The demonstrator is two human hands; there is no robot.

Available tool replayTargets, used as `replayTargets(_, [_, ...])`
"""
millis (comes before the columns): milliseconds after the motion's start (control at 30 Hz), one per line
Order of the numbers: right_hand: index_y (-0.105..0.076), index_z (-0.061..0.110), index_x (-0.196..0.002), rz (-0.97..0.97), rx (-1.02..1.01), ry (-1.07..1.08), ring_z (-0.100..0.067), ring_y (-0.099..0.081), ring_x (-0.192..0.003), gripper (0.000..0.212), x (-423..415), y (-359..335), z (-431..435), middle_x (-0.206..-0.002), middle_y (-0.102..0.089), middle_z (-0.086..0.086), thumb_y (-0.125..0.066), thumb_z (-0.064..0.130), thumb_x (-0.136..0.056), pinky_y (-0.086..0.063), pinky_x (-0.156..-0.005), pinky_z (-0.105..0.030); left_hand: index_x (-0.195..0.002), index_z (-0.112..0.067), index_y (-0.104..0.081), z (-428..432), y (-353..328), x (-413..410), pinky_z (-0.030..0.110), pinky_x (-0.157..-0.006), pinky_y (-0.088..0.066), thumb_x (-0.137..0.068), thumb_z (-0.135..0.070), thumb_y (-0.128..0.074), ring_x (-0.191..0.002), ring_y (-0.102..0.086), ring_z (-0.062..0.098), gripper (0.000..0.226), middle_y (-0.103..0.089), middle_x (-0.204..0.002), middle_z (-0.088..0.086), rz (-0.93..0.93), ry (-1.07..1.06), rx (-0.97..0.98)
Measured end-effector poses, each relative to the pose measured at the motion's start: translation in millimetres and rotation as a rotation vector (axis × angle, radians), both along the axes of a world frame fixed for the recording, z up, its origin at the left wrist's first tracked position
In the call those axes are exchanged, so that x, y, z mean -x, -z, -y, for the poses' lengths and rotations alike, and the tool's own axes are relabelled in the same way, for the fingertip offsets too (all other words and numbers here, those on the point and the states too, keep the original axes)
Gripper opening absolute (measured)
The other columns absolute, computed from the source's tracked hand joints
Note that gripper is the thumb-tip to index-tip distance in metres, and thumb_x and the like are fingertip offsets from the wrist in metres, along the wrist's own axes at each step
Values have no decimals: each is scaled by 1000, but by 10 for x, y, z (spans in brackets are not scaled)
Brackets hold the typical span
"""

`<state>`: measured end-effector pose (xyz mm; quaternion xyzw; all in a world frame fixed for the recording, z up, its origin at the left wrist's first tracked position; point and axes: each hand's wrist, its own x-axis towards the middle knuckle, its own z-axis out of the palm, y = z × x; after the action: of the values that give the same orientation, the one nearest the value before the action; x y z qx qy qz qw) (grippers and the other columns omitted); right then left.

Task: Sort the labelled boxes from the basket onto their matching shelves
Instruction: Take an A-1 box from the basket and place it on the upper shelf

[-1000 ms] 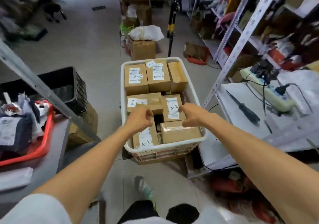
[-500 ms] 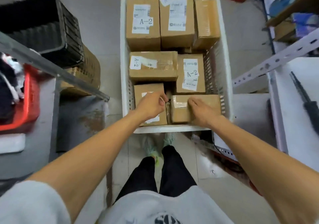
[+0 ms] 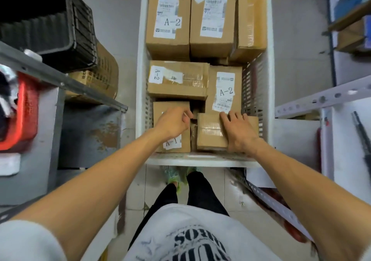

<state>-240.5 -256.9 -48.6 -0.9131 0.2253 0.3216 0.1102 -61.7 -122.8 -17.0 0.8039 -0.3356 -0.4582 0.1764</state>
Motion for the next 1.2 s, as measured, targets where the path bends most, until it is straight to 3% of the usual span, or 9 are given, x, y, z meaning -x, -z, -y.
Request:
replayTargets(267, [-31,20,-137,35,-207,276,-22,-43,-113,117,-124,-692,390,-119,-42,1,-90,36,-37,-43,-99,-42,-100,-18,-63,110,-477,-267,40,-85,-56,-82,8,-58,-91,-63,20,32,-62,-93,2,-14,-55,74])
replayTargets(433, [-40,24,-134,248,-341,496,-18,-50,-109,114,-245,-1241,643,-118,-50,4,-87,42,-32,-46,-89,-34,-102,-19,-60,190,-836,-409,39,-83,-55,-79,9,-62,-88,-59,19,36,-60,-96,3,42,-79,164])
replayTargets(567, [-47,21,-127,515,-548,782,-11,-58,-96,102,-305,-1734,713,-109,-58,5,-88,30,-34,-46,-72,-23,-132,-15,-45,260,-1101,-531,34,-91,-51,-69,1,-78,-112,-54,21,73,-52,-128,6,137,-164,222])
replayTargets(667, [-54,13,-125,693,-711,987,-19,-64,-98,105,-369,-1924,734,-108,-66,-3,-89,25,-27,-56,-77,-37,-142,-16,-33,268,-1365,-631,35,-96,-48,-66,-5,-85,-123,-49,25,92,-44,-139,9,-73,-303,291])
replayTargets(733, [-55,11,-126,779,-809,1065,-25,-64,-104,104,-442,-2020,744,-109,-69,-5,-89,23,-28,-54,-88,-46,-145,-28,-33,258,-1538,-668,41,-103,-44,-58,-25,-91,-127,-47,23,104,-43,-143,7,-209,-288,379])
replayTargets(833, [-59,10,-122,847,-968,1041,-30,-65,-107,87,-551,-2155,724,-109,-72,-6,-83,22,-39,-53,-82,-40,-146,-45,-24,309,-1769,-654,49,-107,-41,-39,-52,-92,-131,-46,20,126,-44,-144,0,-303,-235,485])
replayTargets(967, [-55,12,-130,895,-1097,1010,-36,-59,-117,88,-684,-2186,620,-124,-65,-12,-82,22,-47,-49,-96,-54,-149,-49,-4,419,-1902,-607,44,-101,-48,-58,-22,-91,-121,-57,17,128,-56,-136,-3,-449,-247,595])
replayTargets(1100, [-54,14,-130,920,-1118,1033,-39,-60,-114,91,-766,-2147,510,-122,-67,-12,-83,27,-44,-46,-98,-58,-148,-41,-15,430,-1852,-628,49,-91,-54,-65,-6,-85,-107,-67,23,115,-66,-122,3,-529,-324,650])
replayTargets(1200, [-48,31,-129,999,-1075,1022,-30,-66,-106,80,-836,-2154,338,-117,-69,-5,-83,29,-57,-54,-89,-54,-146,-34,-25,352,-1760,-636,48,-85,-56,-68,-6,-83,-103,-68,29,101,-68,-119,9,-609,-380,633])
